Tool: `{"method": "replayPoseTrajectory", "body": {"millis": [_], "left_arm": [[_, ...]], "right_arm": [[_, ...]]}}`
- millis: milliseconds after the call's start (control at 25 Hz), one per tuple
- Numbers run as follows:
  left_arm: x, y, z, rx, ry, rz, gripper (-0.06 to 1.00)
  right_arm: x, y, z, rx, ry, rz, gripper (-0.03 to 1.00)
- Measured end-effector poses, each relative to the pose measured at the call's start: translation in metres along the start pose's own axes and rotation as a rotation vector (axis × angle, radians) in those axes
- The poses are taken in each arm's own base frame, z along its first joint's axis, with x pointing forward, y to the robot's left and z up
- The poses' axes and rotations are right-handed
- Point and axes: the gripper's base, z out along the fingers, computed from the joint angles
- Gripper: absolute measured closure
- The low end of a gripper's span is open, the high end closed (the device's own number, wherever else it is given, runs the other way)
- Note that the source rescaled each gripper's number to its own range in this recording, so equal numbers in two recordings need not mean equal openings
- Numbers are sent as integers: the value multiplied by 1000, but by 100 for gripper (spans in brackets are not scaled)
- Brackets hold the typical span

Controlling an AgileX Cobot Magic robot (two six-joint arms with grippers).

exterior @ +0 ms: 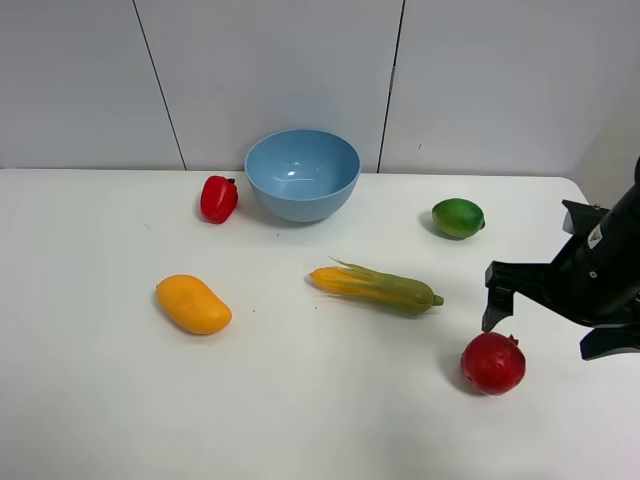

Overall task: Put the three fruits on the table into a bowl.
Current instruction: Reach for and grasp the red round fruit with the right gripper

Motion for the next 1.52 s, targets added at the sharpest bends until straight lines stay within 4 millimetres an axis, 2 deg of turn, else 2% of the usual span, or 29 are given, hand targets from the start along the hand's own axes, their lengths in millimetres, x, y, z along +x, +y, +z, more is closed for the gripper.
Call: {"method": "replayPoseTrajectory", "body": {"millis": [400,800,1520], "left_arm": [[0,0,0,0,0,0,-6],[0,0,0,0,0,0,-6],[0,0,0,0,0,1,-6]], "right_arm": [[17,-17,40,33,21,31,-3],[8,-10,43,-53,-85,51,-3],[-6,-3,101,16,29,52,-2]]}}
